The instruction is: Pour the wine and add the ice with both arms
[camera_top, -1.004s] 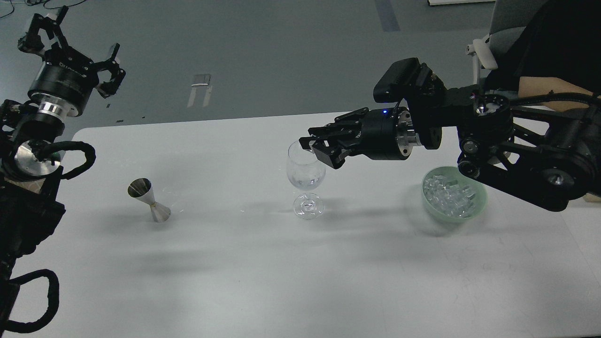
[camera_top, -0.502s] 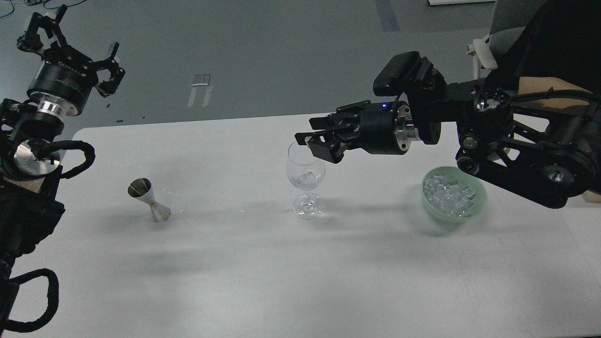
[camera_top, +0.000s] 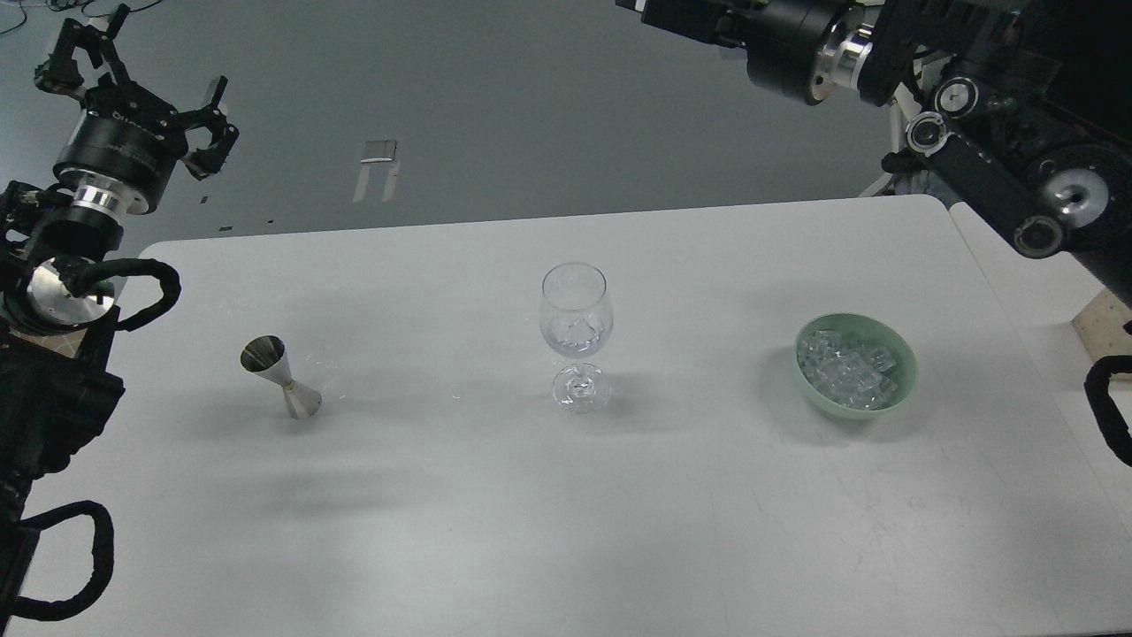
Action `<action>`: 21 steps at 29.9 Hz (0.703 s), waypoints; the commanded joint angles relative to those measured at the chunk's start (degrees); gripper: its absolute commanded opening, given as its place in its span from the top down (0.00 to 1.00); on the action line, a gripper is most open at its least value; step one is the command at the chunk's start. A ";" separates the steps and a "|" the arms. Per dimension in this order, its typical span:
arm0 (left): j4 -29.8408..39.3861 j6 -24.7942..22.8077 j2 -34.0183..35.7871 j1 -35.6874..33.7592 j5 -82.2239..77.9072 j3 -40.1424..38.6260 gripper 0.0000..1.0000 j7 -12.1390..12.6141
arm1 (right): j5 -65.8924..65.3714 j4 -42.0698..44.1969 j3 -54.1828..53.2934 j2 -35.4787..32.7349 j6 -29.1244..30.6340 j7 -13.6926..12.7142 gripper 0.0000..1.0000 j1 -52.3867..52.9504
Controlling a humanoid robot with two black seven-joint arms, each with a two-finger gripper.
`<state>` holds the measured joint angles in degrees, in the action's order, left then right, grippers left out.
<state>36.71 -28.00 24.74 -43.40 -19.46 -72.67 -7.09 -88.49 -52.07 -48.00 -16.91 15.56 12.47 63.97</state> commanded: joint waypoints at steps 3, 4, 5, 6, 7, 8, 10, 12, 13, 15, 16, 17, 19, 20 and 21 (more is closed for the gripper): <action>-0.58 0.00 -3.20 -2.91 -0.23 -0.02 0.02 -0.12 | 3.58 12.34 -9.21 6.44 -5.27 -0.17 0.00 0.54; -0.58 0.00 -4.16 -3.26 0.12 -0.02 0.02 -0.38 | 5.42 14.00 -10.18 7.15 -6.41 -0.26 0.00 0.80; -0.58 0.00 -4.61 -3.44 -0.05 -0.02 0.02 -0.30 | 6.83 14.88 -10.62 7.50 -7.20 -0.26 0.00 0.89; -0.58 0.00 -5.40 -3.70 0.04 -0.02 0.02 -0.03 | 10.23 16.55 -11.24 8.46 -8.51 -0.34 0.00 0.98; -0.58 0.00 -6.01 -3.71 -0.05 -0.02 0.02 0.14 | 14.53 18.74 -11.33 9.43 -9.40 -0.35 0.00 1.16; -0.58 0.00 -6.28 -3.71 -0.22 -0.02 0.02 0.14 | 16.75 19.72 -11.33 9.70 -9.67 -0.26 0.00 1.24; -0.76 0.00 -6.02 -3.79 -0.75 0.16 0.02 0.76 | 24.22 22.01 -11.16 9.96 -9.76 -0.26 0.00 1.95; -1.02 0.00 -5.93 -3.88 -0.93 1.81 0.02 2.50 | 31.32 24.11 -11.07 10.05 -9.24 -0.17 0.01 2.12; -1.11 0.00 -5.93 -4.06 -0.93 3.83 0.02 4.00 | 35.45 25.08 -10.89 10.31 -8.97 -0.17 0.01 2.12; -1.55 0.00 -5.93 -4.41 -0.75 6.99 0.02 5.32 | 40.30 26.49 -11.06 11.01 -8.97 0.18 0.01 1.95; -1.73 0.00 -5.93 -4.50 -0.67 7.97 0.02 5.16 | 41.98 26.93 -11.15 11.28 -8.97 0.18 0.01 1.95; -1.90 0.00 -6.10 -4.59 -0.49 8.76 0.02 4.89 | 43.65 27.28 -11.24 11.54 -8.97 0.18 0.01 1.86; -3.04 0.00 -6.37 -4.67 -0.66 9.91 0.02 3.31 | 49.27 27.73 -11.33 12.42 -8.79 0.36 0.01 1.25; -3.48 0.00 -6.63 -4.67 -0.84 10.09 0.02 1.22 | 53.03 27.90 -11.33 12.86 -8.53 0.53 0.01 0.81; -3.83 0.00 -6.90 -4.67 -0.84 10.09 0.02 -2.02 | 56.29 27.64 -11.33 12.95 -7.92 0.79 0.01 0.20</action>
<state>34.06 -28.00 18.42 -47.97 -20.11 -63.32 -3.59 -40.58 -24.57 -59.24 -4.72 6.79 12.80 65.37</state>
